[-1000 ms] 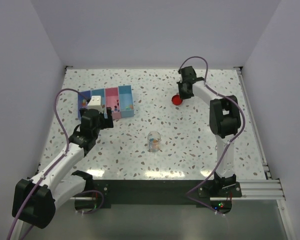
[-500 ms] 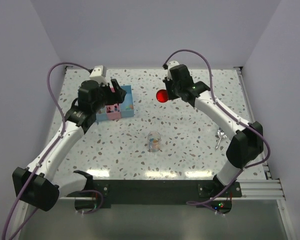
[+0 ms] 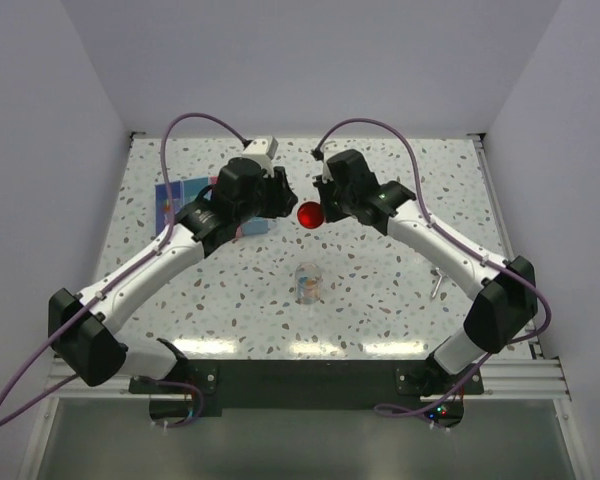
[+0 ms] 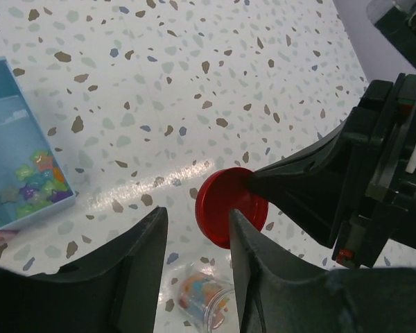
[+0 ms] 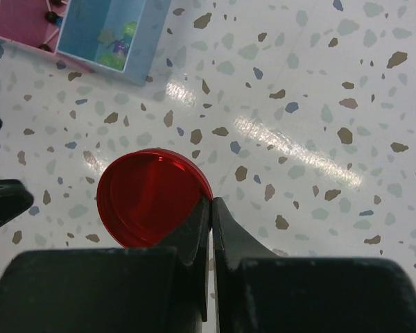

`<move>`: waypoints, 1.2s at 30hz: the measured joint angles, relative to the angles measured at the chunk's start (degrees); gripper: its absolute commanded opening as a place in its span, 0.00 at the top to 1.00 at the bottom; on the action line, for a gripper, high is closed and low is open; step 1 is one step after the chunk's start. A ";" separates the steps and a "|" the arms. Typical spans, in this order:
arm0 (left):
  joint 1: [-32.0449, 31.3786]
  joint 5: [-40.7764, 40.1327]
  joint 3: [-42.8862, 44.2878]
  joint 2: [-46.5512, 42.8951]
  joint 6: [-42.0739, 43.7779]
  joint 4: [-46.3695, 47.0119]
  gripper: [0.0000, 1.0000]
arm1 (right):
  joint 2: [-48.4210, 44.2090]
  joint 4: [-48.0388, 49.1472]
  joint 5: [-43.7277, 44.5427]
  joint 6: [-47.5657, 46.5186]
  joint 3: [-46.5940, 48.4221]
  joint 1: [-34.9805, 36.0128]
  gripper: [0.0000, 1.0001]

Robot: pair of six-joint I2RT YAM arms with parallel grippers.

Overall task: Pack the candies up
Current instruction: Pick up the bottle lid at the center of the board.

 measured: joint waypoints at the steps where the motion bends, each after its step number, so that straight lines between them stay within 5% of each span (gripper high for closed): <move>1: -0.74 -0.98 0.44 0.63 0.02 -0.59 0.56 | -0.35 0.04 -0.02 0.15 -0.33 0.04 1.00; 13: -7.39 -10.21 4.98 7.76 2.91 -4.50 0.73 | -1.92 0.09 -0.07 0.87 -1.57 0.46 1.00; 36: -11.45 -19.58 8.11 12.22 5.95 -9.07 0.83 | -2.32 0.11 0.09 1.31 -3.43 0.46 1.00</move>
